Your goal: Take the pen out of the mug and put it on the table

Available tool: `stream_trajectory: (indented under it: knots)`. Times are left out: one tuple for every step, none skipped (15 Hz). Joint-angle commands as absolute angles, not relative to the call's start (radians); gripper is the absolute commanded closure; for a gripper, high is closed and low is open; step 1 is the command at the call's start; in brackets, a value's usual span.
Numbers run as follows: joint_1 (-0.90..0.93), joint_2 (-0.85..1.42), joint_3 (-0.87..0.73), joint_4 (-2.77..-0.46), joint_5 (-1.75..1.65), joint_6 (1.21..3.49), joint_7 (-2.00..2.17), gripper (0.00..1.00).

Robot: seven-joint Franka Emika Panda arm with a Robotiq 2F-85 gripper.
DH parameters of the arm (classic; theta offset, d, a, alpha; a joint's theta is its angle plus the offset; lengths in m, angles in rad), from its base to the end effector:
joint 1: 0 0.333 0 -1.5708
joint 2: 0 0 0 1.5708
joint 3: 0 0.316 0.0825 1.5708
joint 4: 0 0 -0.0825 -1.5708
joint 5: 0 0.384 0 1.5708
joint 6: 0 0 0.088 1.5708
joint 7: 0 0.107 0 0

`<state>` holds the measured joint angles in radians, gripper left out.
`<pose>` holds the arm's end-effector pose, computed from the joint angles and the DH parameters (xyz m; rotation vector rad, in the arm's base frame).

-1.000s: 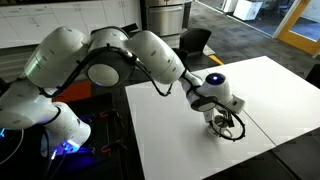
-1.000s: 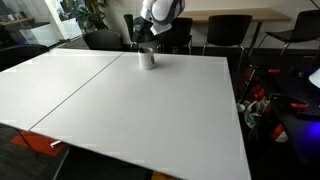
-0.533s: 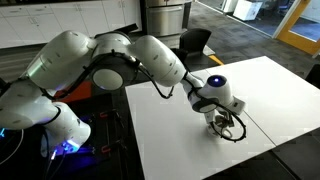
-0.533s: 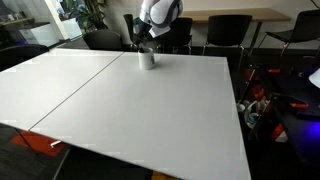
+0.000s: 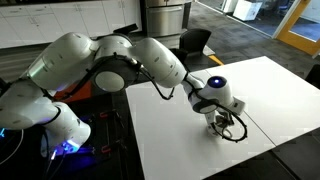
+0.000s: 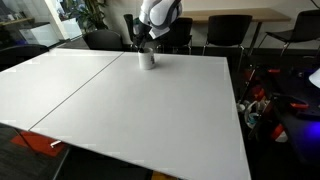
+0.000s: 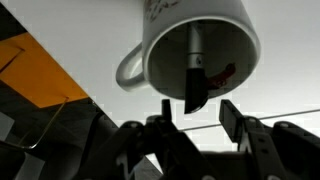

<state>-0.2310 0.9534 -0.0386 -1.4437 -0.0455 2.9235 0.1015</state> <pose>0.7315 -0.1916 0.1741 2.9138 -0.4472 0.7856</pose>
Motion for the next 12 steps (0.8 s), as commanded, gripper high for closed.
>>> stream_trajectory:
  knots:
    - [-0.227,0.962,-0.041,-1.407,-0.013,2.880,0.057,0.61]
    - [-0.227,0.963,-0.040,-1.407,-0.013,2.880,0.057,0.60]
    - [-0.227,0.962,-0.040,-1.407,-0.013,2.879,0.056,0.65]
    - [-0.227,0.962,-0.041,-1.406,-0.013,2.879,0.057,0.70]
    - [-0.226,0.962,-0.041,-1.406,-0.013,2.879,0.056,0.76]
    - [-0.226,0.962,-0.041,-1.405,-0.013,2.878,0.057,0.87]
    - [-0.226,0.961,-0.041,-1.405,-0.013,2.877,0.057,0.89]
    - [-0.225,0.961,-0.042,-1.404,-0.014,2.878,0.057,0.90]
    - [-0.225,0.961,-0.042,-1.404,-0.014,2.877,0.057,0.96]
    - [-0.225,0.961,-0.042,-1.403,-0.014,2.877,0.058,0.95]
    - [-0.224,0.961,-0.043,-1.403,-0.014,2.878,0.058,0.95]
    - [-0.224,0.957,-0.042,-1.408,-0.014,2.882,0.058,0.95]
